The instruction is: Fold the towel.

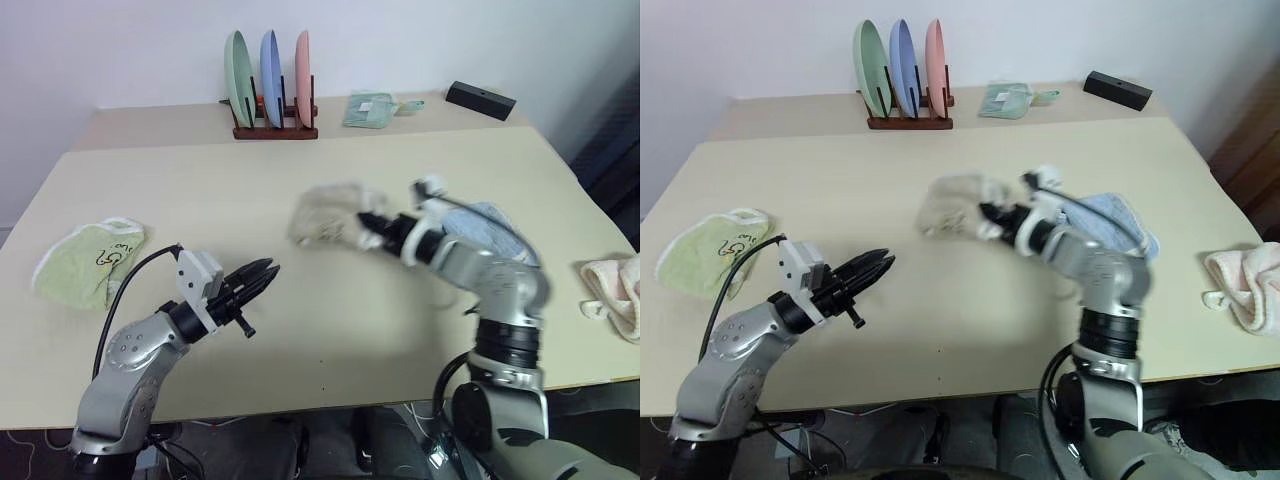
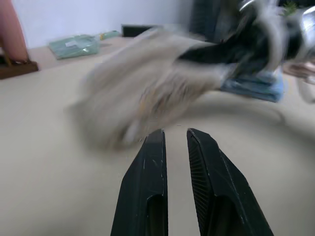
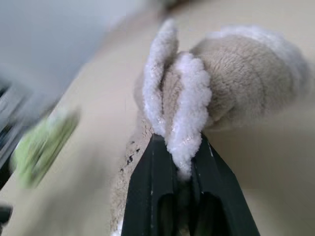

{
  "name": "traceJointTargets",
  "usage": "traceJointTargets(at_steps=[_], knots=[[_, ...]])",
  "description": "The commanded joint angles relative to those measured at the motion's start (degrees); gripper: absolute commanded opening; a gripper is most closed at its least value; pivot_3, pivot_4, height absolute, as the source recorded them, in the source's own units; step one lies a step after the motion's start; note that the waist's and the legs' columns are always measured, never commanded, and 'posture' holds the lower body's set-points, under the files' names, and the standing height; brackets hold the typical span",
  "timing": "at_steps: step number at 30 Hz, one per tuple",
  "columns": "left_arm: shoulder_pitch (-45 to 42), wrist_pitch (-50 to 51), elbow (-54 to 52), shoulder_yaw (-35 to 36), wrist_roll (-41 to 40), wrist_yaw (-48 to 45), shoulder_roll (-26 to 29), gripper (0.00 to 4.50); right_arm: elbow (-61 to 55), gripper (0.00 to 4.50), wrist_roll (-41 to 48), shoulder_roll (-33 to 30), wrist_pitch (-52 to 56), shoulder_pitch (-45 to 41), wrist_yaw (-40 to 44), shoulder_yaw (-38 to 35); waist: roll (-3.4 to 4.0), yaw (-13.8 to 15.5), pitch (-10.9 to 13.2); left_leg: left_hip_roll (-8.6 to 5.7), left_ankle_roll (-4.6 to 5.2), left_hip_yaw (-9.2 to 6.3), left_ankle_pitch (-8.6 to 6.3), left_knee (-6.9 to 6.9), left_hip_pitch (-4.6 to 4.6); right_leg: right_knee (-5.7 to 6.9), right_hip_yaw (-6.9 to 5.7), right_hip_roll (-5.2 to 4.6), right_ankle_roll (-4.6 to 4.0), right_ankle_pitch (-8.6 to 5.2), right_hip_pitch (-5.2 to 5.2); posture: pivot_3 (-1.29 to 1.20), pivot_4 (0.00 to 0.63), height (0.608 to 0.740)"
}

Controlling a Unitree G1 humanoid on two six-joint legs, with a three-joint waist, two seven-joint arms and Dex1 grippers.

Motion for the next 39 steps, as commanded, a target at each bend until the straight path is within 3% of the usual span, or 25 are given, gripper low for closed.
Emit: traceJointTargets(at_steps=[1, 4, 7, 13, 16, 19, 24, 25, 31, 34, 37, 39], knots=[[-4.5, -2.7, 2.9, -1.4, 1.8, 1.0, -1.7, 0.69, -5.4, 0.04, 5.0, -2.7, 1.8, -2.2, -7.3, -11.6, 0.0, -0.1, 0.0, 0.0, 0.0, 0.0, 0.0, 0.0, 0.0, 0.0, 0.0, 0.0, 0.0, 0.0, 0.0, 0.0, 0.15, 0.74], [-7.1, -3.1, 5.0, -2.3, 2.8, 1.0, -2.4, 0.69, -7.6, 0.04, 7.9, -2.9, 5.9, -1.2, -13.7, -19.2, 0.02, -0.6, 0.0, 0.06, 0.0, 0.04, 0.0, -0.04, 0.03, 0.02, 0.03, 0.02, 0.0, 0.0, 0.0, 0.0, 0.15, 0.74], [-10.3, -2.7, 6.8, -3.0, 2.9, 1.1, -3.0, 0.69, -12.1, 0.04, 8.5, 2.0, 10.8, 4.3, -22.4, -27.4, 0.03, -0.3, -0.1, 0.11, 0.0, 0.04, 0.01, -0.08, 0.03, 0.03, 0.03, 0.04, 0.0, 0.0, -0.02, 0.0, 0.15, 0.74], [-12.2, -1.5, 7.0, -4.8, 3.4, 1.3, -3.8, 0.69, -12.1, 0.04, 8.1, 6.3, 14.7, 5.0, -29.6, -31.9, 0.32, -0.5, -0.1, 0.06, 0.1, 0.39, -0.02, -0.01, 0.11, 0.17, 0.36, 0.02, 0.03, 0.02, -0.06, 0.0, 0.15, 0.74], [-13.5, -0.3, 7.1, -4.7, 3.1, 2.5, -4.6, 0.69, -11.2, 0.04, 5.6, 3.2, 12.0, 6.6, -29.2, -28.7, 0.32, -0.3, -0.1, 0.08, 0.09, 0.39, -0.02, -0.01, 0.11, 0.17, 0.36, 0.06, 0.03, 0.01, -0.06, 0.0, 0.15, 0.74], [-13.9, 0.3, 6.5, -5.1, 3.0, 3.3, -5.0, 0.69, -13.3, 0.99, 3.9, -2.0, 7.7, 10.1, -24.0, -21.0, 0.33, -0.2, -0.1, 0.06, 0.13, 0.4, -0.04, 0.01, 0.08, 0.13, 0.36, 0.04, 0.04, 0.01, -0.06, 0.0, 0.15, 0.74], [-13.0, 0.5, 5.9, -5.5, 3.0, 3.5, -5.3, 0.69, -15.5, 3.64, 0.4, -8.3, -0.3, 13.4, -19.9, -13.0, 0.33, -0.5, -0.1, 0.1, 0.14, 0.47, -0.05, 0.01, 0.11, 0.12, 0.39, 0.08, 0.06, 0.02, -0.05, 0.0, 0.15, 0.74], [-13.1, 0.4, 6.1, -5.7, 3.2, 3.6, -5.5, 0.69, -15.2, 4.0, -0.1, -9.4, -1.4, 13.6, -19.2, -12.2, 0.33, -0.5, -0.1, 0.1, 0.13, 0.48, -0.05, 0.01, 0.12, 0.14, 0.4, 0.08, 0.06, 0.02, -0.05, 0.0, 0.15, 0.74], [-13.5, 0.4, 8.3, -4.8, 3.7, 3.8, -5.2, 0.69, -16.3, 4.0, -10.6, -21.5, -15.6, 17.0, -12.7, -3.3, 0.31, -0.1, -0.1, 0.08, 0.14, 0.48, -0.05, 0.04, 0.08, 0.06, 0.4, 0.07, 0.1, 0.04, -0.04, 0.0, 0.15, 0.74], [-14.1, 0.6, 10.9, -3.4, 5.0, 5.6, -4.5, 0.69, -15.8, 4.0, -12.9, -24.5, -21.5, 16.5, -8.6, 0.9, 0.29, -0.2, -0.1, 0.08, 0.13, 0.48, -0.05, 0.04, 0.11, 0.04, 0.4, 0.08, 0.13, 0.05, -0.01, 0.0, 0.15, 0.74], [-12.8, 0.6, 14.9, -0.7, 9.4, 11.2, -2.5, 0.69, -17.8, 4.0, -15.9, -28.8, -30.0, 16.2, 3.6, 14.1, 0.29, -1.0, -0.1, 0.18, 0.12, 0.63, -0.05, -0.01, 0.19, 0.06, 0.54, 0.22, 0.13, 0.05, -0.04, 0.0, 0.15, 0.74], [-10.6, -2.3, 15.6, 1.2, 11.2, 13.1, -1.7, 0.69, -16.5, 4.0, -15.3, -27.8, -33.7, 16.0, 10.3, 20.8, 0.26, -1.4, -0.1, 0.35, 0.09, 0.72, -0.07, -0.04, 0.22, 0.03, 0.61, 0.36, 0.12, 0.05, -0.04, 0.0, 0.15, 0.74]])
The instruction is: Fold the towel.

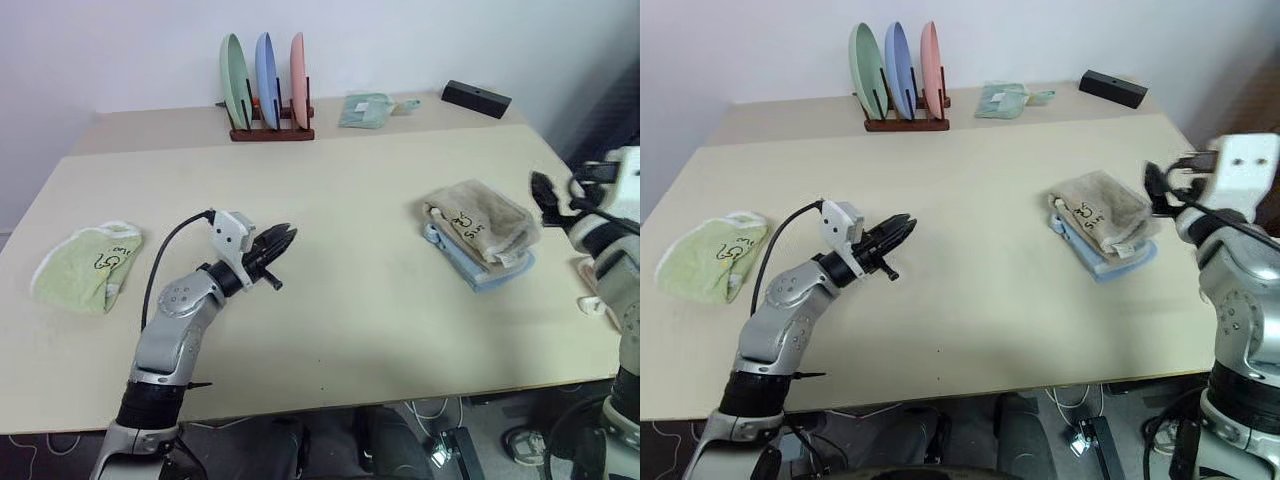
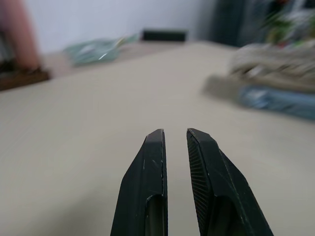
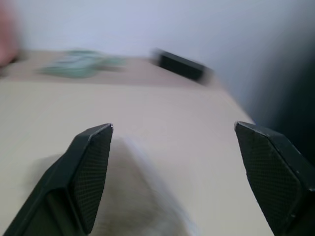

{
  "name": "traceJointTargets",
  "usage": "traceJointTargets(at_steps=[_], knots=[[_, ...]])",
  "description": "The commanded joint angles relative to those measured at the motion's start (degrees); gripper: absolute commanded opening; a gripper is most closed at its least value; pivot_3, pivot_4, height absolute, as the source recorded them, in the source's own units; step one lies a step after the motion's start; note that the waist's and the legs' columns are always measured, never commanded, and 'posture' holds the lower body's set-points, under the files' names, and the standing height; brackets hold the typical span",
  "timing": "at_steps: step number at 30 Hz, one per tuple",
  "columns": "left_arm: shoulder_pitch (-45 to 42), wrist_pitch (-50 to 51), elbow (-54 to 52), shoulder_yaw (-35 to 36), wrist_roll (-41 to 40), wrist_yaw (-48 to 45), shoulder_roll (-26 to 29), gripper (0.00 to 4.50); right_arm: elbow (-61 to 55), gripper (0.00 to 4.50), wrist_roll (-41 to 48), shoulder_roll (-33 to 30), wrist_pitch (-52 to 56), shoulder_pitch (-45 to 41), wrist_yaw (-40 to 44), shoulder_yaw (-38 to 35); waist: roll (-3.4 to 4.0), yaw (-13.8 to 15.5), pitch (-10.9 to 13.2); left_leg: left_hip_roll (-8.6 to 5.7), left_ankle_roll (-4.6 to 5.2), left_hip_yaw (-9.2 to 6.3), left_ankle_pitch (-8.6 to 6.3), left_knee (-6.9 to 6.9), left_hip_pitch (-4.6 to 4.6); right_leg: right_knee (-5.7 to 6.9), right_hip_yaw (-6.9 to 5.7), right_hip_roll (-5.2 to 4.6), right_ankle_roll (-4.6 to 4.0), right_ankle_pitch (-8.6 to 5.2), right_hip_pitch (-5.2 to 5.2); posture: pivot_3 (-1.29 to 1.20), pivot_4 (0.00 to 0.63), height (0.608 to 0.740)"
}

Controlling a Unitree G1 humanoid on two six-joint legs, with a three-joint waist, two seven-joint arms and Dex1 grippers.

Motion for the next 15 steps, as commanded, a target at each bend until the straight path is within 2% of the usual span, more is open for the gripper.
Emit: traceJointTargets(at_steps=[1, 7, 15], knots=[[3.1, -4.4, 0.2, 4.2, 3.3, 3.6, 1.1, 0.69, -0.4, 4.0, 0.6, 1.8, -6.8, -1.1, 10.7, 9.6, -0.07, -0.3, 0.0, 0.02, -0.03, 0.0, -0.02, -0.01, 0.0, -0.02, 0.0, 0.02, 0.0, 0.0, 0.0, 0.0, 0.15, 0.74], [8.7, -7.7, -2.0, 6.0, 5.0, 4.9, 1.6, 0.69, 10.9, 4.0, -3.2, 5.2, -15.5, -1.2, 20.3, 18.1, -0.2, 1.2, 0.0, -0.04, 0.09, 0.01, -0.12, 0.15, -0.1, -0.18, 0.02, -0.02, 0.08, 0.07, 0.04, 0.0, 0.15, 0.74], [11.0, -8.2, -3.8, 6.7, 3.6, 3.9, 1.3, 0.69, 17.4, 4.0, -5.2, 7.7, -19.1, -3.5, 22.8, 18.3, -0.23, 1.1, 0.0, -0.04, 0.11, 0.04, -0.14, 0.15, -0.09, -0.17, 0.06, -0.02, 0.08, 0.09, 0.01, 0.0, 0.15, 0.74]])
